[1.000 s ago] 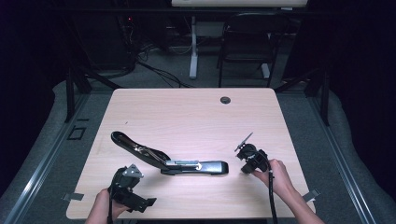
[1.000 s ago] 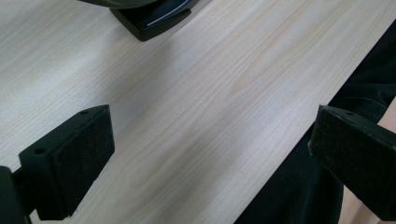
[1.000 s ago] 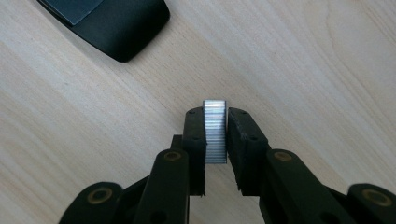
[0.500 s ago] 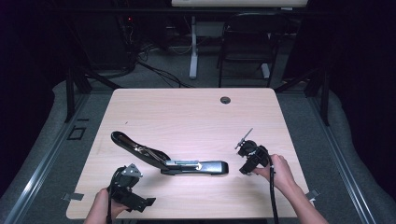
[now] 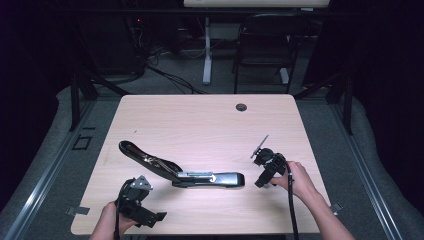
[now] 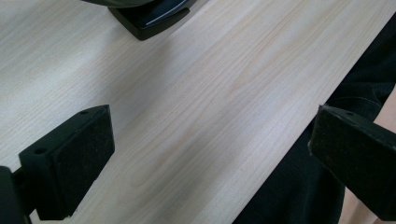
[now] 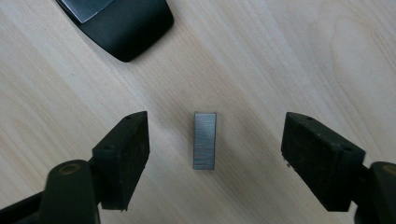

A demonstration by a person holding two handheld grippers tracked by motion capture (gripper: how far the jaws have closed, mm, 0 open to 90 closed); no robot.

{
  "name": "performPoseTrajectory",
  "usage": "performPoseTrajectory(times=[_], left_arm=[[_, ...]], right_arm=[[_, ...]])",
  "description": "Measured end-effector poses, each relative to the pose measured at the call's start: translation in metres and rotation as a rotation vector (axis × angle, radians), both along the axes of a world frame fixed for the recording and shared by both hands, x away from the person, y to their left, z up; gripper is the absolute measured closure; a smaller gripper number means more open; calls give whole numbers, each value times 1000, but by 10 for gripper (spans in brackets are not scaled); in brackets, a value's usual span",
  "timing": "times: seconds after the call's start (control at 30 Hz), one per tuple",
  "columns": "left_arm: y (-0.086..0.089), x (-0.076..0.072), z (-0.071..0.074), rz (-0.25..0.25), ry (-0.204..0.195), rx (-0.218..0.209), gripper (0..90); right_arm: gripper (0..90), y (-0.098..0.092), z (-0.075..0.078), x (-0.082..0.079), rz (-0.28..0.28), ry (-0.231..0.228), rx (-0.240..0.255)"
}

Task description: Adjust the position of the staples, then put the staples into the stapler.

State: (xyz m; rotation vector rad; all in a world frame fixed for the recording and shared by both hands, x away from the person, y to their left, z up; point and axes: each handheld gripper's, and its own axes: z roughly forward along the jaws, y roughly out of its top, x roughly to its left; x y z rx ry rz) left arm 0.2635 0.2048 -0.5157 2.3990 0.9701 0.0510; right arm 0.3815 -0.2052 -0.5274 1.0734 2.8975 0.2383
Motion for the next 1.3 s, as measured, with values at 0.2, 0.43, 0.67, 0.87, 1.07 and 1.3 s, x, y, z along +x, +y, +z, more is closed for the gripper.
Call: performPoseTrajectory(times=[0.2,0.43,0.67,0.87,1.07,1.3], left_arm=[[1,0,0,-1,0,1,3],[1,0,0,5,2,1,3],[-1,1,-1,2,4,11,4],[-2,2,-1,-6,2,13,4],[-2,3,-2,-7,8,13,4],[-2,3,-2,-11,11,11,4]], right_arm=[[453,5,2,1,1,17,-6],[658,9,1,1,25,19,-40],[710,10,-1,0,38,26,-47],[710,10,-3,0,35,31,-66],[716,11,-6,1,38,37,-85],[736,13,-11,0,36,37,-90]])
